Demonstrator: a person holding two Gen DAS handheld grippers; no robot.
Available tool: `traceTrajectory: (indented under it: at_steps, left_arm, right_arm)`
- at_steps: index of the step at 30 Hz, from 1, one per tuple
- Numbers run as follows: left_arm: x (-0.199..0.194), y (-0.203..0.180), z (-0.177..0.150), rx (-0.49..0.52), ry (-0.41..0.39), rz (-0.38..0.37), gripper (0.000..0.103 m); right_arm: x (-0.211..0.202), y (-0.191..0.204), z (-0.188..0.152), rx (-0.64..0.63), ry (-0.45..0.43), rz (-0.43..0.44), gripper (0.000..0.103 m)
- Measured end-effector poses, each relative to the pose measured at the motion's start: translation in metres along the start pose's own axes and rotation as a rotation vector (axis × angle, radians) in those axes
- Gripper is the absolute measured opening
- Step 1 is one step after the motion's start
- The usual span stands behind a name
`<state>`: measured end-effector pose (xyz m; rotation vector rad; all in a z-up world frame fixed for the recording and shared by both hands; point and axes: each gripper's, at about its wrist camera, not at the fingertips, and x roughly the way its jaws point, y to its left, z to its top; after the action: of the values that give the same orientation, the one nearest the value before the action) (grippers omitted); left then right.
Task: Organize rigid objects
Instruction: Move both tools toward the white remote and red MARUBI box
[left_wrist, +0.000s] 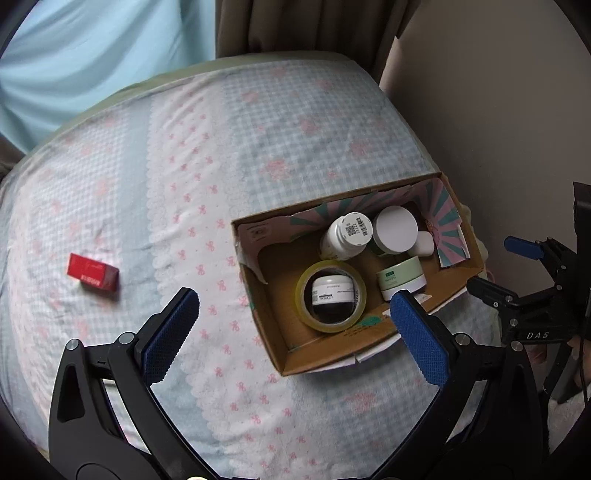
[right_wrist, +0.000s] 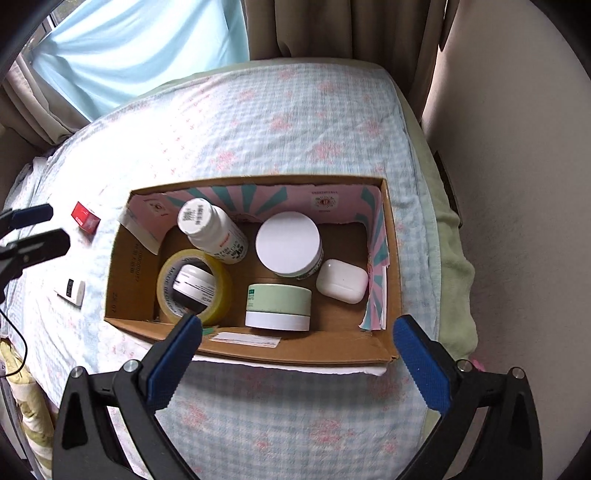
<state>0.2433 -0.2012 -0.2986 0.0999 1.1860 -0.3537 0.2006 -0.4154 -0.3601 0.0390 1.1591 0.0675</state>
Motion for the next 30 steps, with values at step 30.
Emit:
traceTrajectory:
  at_steps: [30]
  left_arm:
    - [-0.095,0.263,-0.197,-0.860,-0.074,0.237,0.103]
  right_arm:
    - [-0.040,0.274,0.113,-0.546,-0.069,0.184,0.103]
